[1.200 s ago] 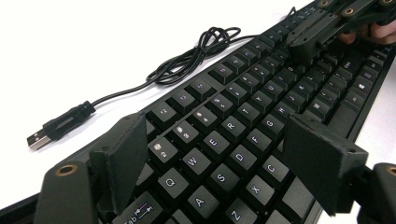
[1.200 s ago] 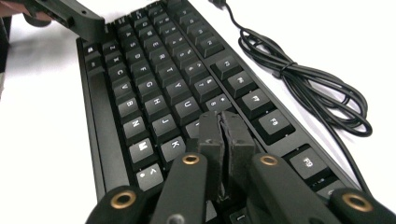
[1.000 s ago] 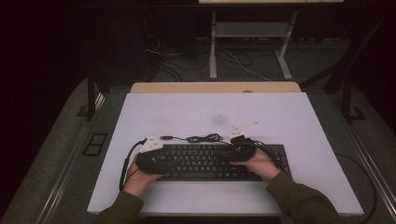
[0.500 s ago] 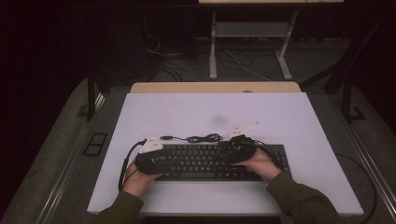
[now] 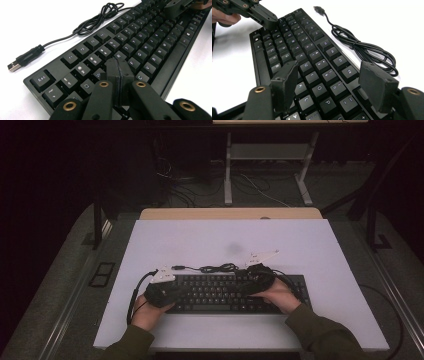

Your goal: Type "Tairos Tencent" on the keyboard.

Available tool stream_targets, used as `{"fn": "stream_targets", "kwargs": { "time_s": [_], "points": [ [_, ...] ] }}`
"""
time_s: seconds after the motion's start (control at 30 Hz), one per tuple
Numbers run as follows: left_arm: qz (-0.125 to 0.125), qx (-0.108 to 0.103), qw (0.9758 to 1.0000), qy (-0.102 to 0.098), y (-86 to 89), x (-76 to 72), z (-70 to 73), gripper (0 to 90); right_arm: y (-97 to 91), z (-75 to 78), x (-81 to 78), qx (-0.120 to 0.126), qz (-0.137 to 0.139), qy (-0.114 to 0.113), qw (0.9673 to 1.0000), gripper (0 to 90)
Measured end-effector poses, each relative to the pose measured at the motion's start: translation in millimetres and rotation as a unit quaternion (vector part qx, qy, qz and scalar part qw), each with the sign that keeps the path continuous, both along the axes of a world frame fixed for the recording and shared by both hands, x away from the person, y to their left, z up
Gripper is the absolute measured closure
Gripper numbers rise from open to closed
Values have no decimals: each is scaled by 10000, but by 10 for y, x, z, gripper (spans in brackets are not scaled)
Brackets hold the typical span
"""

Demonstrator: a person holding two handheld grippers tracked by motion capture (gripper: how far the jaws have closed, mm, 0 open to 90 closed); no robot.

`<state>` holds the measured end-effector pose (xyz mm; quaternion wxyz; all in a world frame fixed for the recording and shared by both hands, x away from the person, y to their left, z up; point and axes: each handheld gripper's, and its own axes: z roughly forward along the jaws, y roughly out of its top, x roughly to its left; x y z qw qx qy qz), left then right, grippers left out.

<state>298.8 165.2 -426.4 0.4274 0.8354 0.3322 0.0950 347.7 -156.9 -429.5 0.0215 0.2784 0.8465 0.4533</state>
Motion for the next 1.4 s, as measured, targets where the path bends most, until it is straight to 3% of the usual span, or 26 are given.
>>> {"fn": "stream_targets", "kwargs": {
  "time_s": [0.27,0.3,1.0,1.33,1.4],
  "points": [
    [-15,76,10000,37,-36,8,-38,883,-2,4,1,10,-2,-12,10000,314],
    [-54,167,9998,27,-34,13,-38,884,-2,5,-1,9,-6,-6,10000,314],
    [-69,274,9995,129,-82,29,-98,883,2,1,-1,-16,3,-26,10000,312],
    [-41,249,9996,79,-78,23,-76,883,2,7,-7,3,-16,-20,10000,312],
    [5,147,9999,43,-71,17,-55,883,-1,9,-5,13,-22,-21,10000,312]
  ]
}}
